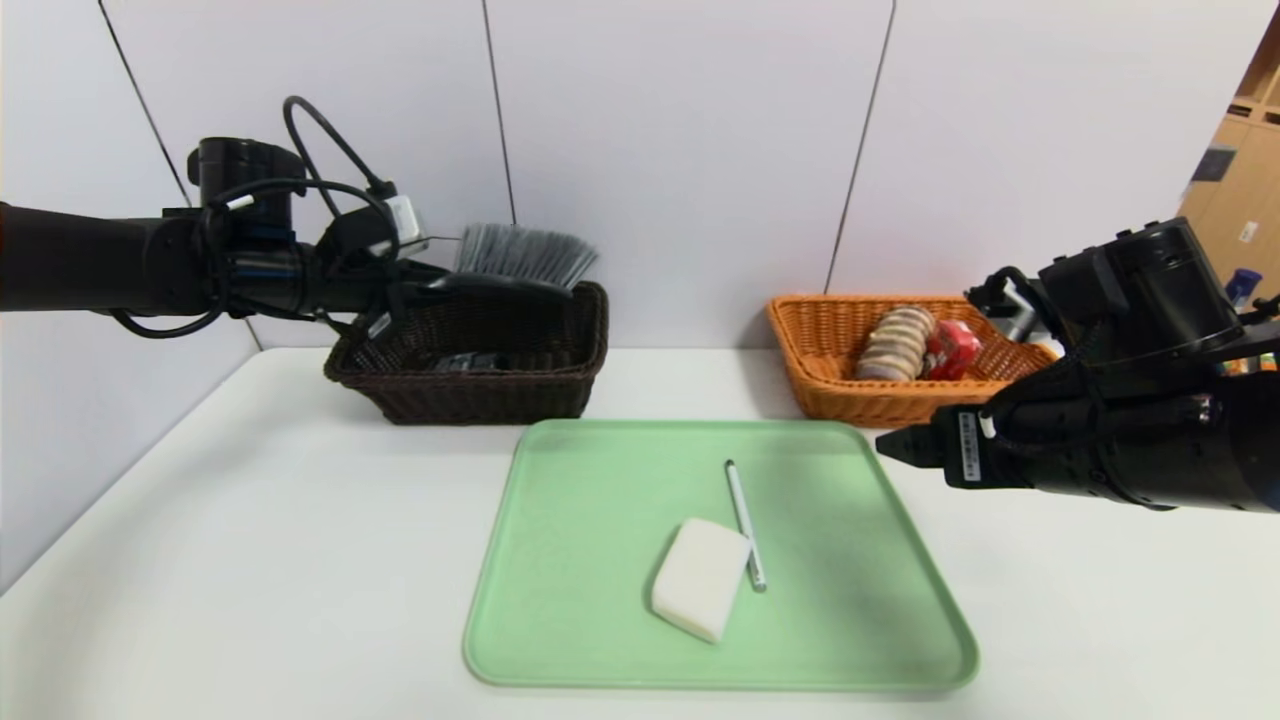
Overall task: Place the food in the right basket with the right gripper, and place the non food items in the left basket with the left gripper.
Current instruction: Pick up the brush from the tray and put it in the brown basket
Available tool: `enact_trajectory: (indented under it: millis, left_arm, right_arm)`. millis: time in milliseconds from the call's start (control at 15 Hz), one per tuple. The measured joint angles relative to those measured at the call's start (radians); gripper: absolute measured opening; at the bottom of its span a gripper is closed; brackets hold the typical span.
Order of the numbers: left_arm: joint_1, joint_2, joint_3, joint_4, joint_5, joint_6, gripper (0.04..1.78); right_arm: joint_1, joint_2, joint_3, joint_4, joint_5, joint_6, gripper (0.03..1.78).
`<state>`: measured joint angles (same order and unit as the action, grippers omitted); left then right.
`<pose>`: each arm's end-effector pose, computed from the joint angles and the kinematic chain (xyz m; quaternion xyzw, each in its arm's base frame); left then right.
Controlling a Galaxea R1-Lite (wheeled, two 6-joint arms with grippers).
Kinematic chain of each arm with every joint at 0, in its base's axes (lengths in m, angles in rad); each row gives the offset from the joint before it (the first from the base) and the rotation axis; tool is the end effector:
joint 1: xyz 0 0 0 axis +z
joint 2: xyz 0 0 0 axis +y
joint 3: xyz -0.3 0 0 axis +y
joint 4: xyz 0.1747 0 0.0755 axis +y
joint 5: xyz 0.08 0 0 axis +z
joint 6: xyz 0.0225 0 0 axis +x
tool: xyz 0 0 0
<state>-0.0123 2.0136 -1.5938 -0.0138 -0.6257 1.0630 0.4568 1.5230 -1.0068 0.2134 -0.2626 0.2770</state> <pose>0.4089 -0.0182 0.2300 0.4189 0.0100 -0.3622 0.8326 0.2276 0.1053 0.2113 0.0040 0.3432 0.0436 0.9382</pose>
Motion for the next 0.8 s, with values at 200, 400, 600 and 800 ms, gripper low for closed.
enact_trajectory:
  millis: [200,400,600,800]
  left_arm:
    - [-0.001,-0.007,0.003,0.0,0.002,0.015,0.31]
    - [0.001,-0.016,0.013,0.0,0.004,0.017,0.31]
    - [-0.002,-0.03,0.037,0.004,0.033,0.025,0.31]
    - [-0.002,-0.043,0.051,0.003,0.04,0.041,0.72]
  right_arm:
    - [0.0,-0.002,0.002,0.0,0.0,0.0,1.7]
    - [0.0,-0.003,0.007,0.0,0.0,0.0,1.71]
    - [0.0,-0.005,0.008,0.0,0.0,0.0,1.71]
    - [0.0,-0.005,0.008,0.0,0.0,0.0,1.71]
